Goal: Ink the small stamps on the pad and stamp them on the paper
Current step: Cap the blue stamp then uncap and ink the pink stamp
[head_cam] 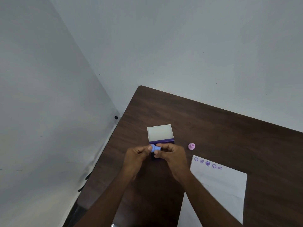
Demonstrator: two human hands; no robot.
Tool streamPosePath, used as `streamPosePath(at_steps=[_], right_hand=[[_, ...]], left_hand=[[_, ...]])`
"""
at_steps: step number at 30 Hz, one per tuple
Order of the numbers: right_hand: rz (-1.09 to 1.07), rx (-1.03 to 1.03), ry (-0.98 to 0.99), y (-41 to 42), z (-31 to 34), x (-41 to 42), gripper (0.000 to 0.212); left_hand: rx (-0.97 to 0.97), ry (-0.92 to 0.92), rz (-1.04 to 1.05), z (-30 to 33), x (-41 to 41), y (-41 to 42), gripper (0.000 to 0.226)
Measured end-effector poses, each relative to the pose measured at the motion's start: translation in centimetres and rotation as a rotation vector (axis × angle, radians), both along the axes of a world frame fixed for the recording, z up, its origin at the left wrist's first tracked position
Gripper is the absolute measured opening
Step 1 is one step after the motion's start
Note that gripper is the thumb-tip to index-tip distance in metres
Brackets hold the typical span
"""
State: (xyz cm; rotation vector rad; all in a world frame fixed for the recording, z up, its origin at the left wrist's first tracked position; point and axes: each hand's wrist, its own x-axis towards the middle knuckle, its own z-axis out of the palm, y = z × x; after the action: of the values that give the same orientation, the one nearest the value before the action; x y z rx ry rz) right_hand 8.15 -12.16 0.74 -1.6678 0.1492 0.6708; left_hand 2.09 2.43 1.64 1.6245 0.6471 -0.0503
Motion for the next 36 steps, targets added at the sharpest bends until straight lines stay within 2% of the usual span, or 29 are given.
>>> streamPosePath(at_steps=[5, 10, 15, 23, 25, 28, 32, 36], right_hand=[[0.007, 0.045, 0.027, -0.5, 0.1, 0.3, 0.029], [-0.009, 0.072, 0.035, -0.6, 0.2, 0.6, 0.030], [-0.036, 0.015, 0.046, -0.9, -0.1, 0.7, 0.025], [-0.001, 0.011, 0.075, -2.1, 0.2, 1.3, 0.026], [-0.009, -0.065, 0.014, -2.7, 0.4, 1.9, 0.024], [-0.028, -0.280, -0.202, -4.3, 0.3, 3.0, 0.022], [-0.010, -0.512, -0.471, -7.0, -0.8, 5.1, 0.008], [0.122, -0.718, -0.526, -8.2, -2.0, 7.2, 0.015]], left_hand=[[-0.036, -0.056, -0.086, 0.1, 0.0, 0.5, 0.025], [-0.101, -0.048, -0.040, 0.1, 0.3, 0.7, 0.033], [-0.073, 0.000, -0.049, -0.1, 0.4, 0.9, 0.015], [-0.075, 0.081, -0.142, -1.1, 1.4, 0.1, 0.022], [-0.072, 0.079, -0.151, -1.2, 2.1, -0.6, 0.027], [-0.092, 0.076, -0.173, -1.4, 2.9, -1.6, 0.036], [-0.047, 0.081, -0.264, -1.9, 4.1, -3.1, 0.035], [0.005, 0.067, -0.282, -2.4, 5.2, -4.8, 0.032]])
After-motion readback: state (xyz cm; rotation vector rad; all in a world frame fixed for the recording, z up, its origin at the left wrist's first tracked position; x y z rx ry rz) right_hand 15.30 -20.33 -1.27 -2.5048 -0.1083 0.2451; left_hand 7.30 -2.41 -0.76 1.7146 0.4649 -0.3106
